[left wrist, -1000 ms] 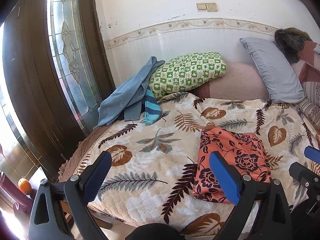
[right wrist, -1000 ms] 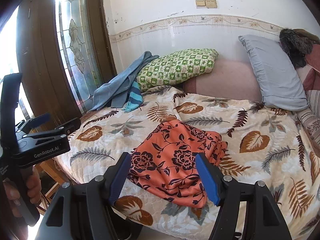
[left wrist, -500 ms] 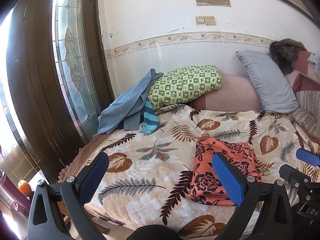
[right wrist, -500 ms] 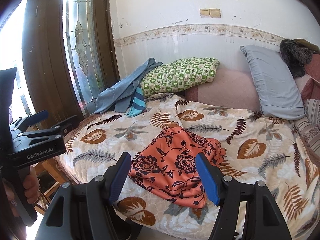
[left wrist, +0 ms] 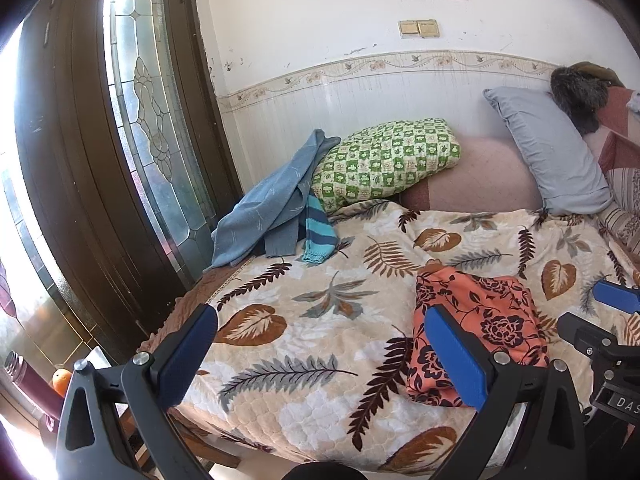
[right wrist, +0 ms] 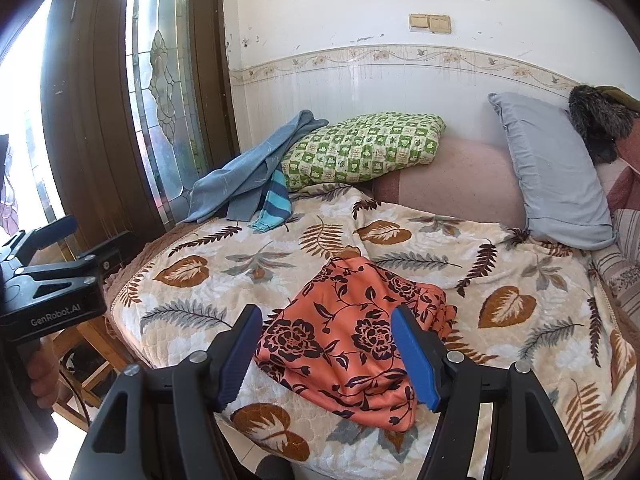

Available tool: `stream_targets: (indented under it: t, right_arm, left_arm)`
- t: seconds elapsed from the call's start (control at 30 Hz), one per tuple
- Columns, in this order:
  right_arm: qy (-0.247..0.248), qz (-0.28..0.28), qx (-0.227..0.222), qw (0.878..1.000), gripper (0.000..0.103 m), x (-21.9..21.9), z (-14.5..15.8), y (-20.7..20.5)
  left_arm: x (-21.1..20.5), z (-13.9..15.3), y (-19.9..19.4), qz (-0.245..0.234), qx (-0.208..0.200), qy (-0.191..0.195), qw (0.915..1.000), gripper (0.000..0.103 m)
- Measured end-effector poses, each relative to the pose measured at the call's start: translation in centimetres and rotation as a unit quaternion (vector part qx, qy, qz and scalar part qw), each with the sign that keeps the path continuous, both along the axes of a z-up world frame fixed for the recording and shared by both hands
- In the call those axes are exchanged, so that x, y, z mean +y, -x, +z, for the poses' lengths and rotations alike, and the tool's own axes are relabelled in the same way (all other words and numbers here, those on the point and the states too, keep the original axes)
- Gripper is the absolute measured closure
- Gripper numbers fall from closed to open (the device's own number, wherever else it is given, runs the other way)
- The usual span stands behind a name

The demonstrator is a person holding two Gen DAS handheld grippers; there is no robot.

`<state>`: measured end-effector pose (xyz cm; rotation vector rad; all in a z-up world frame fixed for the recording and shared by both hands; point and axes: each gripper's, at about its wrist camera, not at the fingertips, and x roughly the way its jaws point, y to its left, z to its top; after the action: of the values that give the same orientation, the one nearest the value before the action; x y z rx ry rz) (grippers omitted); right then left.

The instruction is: Fold small clothes

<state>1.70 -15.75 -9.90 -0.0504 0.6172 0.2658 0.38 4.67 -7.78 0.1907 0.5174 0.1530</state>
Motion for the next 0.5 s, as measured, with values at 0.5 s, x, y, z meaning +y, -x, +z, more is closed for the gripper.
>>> stream_targets:
  t: [0.5]
  right_arm:
    - [-0.031,0.008,0.008,0.999,0.033,-0.7,-1.7,-1.1]
  left_arm:
    - [-1.6,-0.2,-0.5,-0.02,0.042,0.0,0.9989,0.0]
